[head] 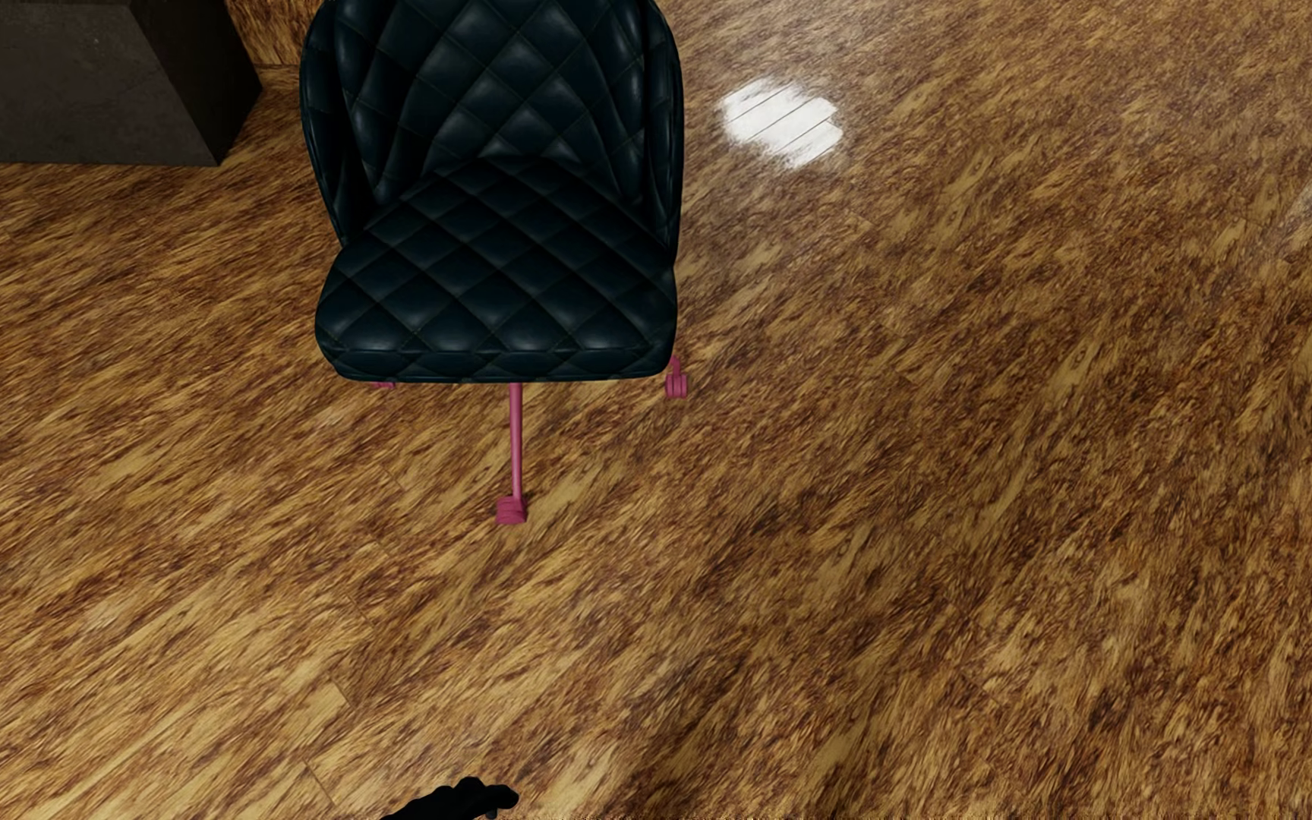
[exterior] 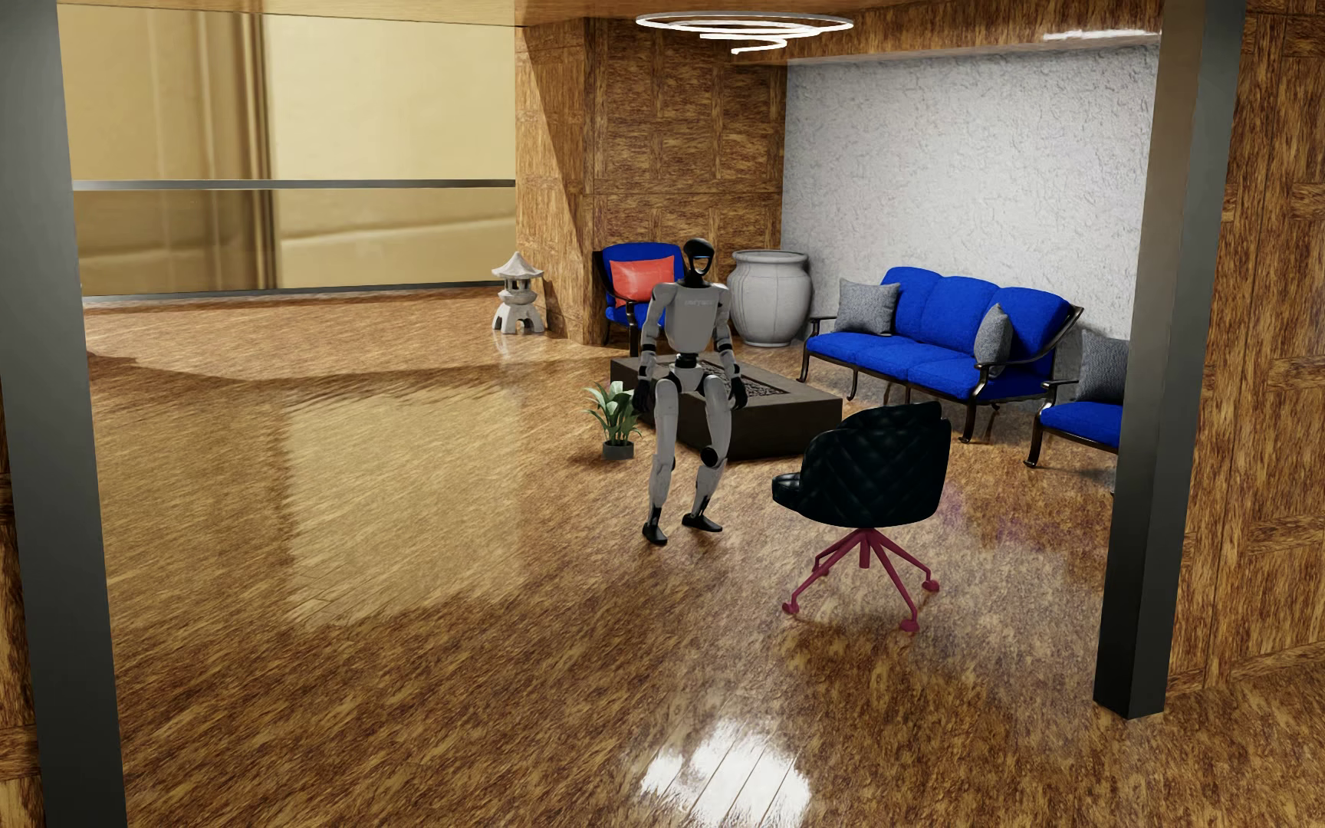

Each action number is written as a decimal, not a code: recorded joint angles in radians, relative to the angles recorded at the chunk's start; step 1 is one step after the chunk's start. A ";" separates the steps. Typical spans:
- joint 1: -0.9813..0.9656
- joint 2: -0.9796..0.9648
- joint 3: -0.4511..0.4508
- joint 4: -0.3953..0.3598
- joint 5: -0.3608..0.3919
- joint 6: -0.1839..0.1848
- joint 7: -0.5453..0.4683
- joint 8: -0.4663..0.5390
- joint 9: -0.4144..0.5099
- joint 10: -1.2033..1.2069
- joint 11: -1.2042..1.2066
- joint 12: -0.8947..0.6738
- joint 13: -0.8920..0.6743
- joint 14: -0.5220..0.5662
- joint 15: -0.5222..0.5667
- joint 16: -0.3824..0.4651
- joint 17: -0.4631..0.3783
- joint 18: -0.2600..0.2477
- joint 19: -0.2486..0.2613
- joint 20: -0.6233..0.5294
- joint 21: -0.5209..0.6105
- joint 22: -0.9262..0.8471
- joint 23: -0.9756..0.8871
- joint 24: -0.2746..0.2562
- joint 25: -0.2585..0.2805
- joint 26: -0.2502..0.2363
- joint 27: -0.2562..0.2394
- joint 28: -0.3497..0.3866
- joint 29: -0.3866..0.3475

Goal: Walk towards the officechair

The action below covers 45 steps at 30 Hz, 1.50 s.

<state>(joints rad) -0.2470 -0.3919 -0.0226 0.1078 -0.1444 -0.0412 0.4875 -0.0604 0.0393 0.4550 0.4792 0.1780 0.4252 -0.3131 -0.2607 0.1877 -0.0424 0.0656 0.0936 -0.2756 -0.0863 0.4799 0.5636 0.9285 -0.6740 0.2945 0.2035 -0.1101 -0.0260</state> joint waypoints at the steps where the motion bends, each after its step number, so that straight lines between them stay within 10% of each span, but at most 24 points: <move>1: -0.001 -0.002 0.000 -0.001 0.000 0.001 0.002 0.002 -0.001 -0.001 -0.001 -0.004 0.000 0.000 0.001 0.000 -0.002 0.001 0.001 -0.003 0.000 0.004 -0.001 -0.008 0.000 0.000 0.001 0.000 0.001; 13: 0.014 0.001 0.002 -0.001 0.004 0.009 0.021 0.019 -0.006 -0.006 -0.001 -0.037 0.003 -0.006 0.000 -0.006 0.000 0.004 0.008 -0.046 -0.016 0.054 0.005 -0.079 0.020 0.006 0.011 0.022 -0.003; 21: 0.023 0.020 0.001 -0.002 0.003 0.010 0.016 0.008 -0.007 -0.021 -0.024 -0.144 -0.013 -0.006 0.000 -0.045 0.025 0.003 0.021 -0.074 -0.055 0.333 0.024 -0.236 0.025 0.081 0.016 0.073 0.000; 28: 0.010 0.087 0.014 -0.028 -0.035 0.024 -0.052 -0.072 -0.006 -0.003 -0.100 -0.106 -0.007 -0.036 0.013 -0.014 0.020 0.023 0.057 -0.109 -0.056 0.295 0.051 -0.286 0.019 0.033 0.012 0.105 -0.008; 32: -0.009 -0.013 0.006 -0.113 -0.160 0.018 -0.137 -0.142 -0.002 0.036 0.180 -0.099 -0.005 -0.063 0.005 -0.017 -0.011 0.046 -0.026 -0.129 -0.056 0.261 0.074 -0.267 0.013 0.031 0.030 0.105 -0.001; 34: -0.009 -0.089 -0.018 -0.158 -0.222 0.002 -0.182 -0.189 0.002 0.054 0.350 -0.089 -0.005 -0.077 0.017 -0.012 -0.005 0.053 -0.212 -0.122 -0.066 0.237 0.062 -0.264 0.026 0.035 0.026 0.098 -0.013; 35: -0.002 -0.138 -0.034 -0.176 -0.185 -0.002 -0.210 -0.140 0.004 0.054 0.422 -0.084 -0.003 -0.080 0.009 -0.005 0.000 0.055 -0.209 -0.119 -0.060 0.221 0.055 -0.260 0.026 0.037 0.020 0.091 -0.017; 39: 0.035 -0.251 -0.059 -0.210 0.103 0.000 -0.307 0.064 0.004 0.034 0.399 -0.092 0.022 -0.091 0.027 0.027 0.014 0.054 0.060 -0.137 -0.020 0.149 0.012 -0.239 0.023 0.023 -0.014 0.065 -0.011; 43: 0.071 -0.222 -0.049 -0.253 0.123 0.000 -0.383 -0.110 -0.005 0.005 0.071 -0.145 0.032 -0.110 0.086 0.017 0.004 0.060 0.096 -0.155 0.002 0.121 0.017 -0.246 0.021 0.018 -0.002 0.072 -0.005; 45: 0.096 -0.159 -0.043 -0.280 0.092 -0.003 -0.426 -0.225 -0.013 0.004 -0.010 -0.177 0.032 -0.122 0.097 -0.004 -0.012 0.063 -0.124 -0.161 0.018 0.155 0.034 -0.269 0.008 0.017 0.011 0.086 0.001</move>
<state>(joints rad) -0.1507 -0.5507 -0.0652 -0.1720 -0.0524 -0.0439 0.0617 -0.2854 0.0266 0.4594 0.4695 0.0005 0.4576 -0.4348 -0.1635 0.1837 -0.0541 0.1290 -0.0306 -0.4364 -0.0687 0.6350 0.5978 0.6598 -0.6660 0.3119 0.2144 -0.0245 -0.0246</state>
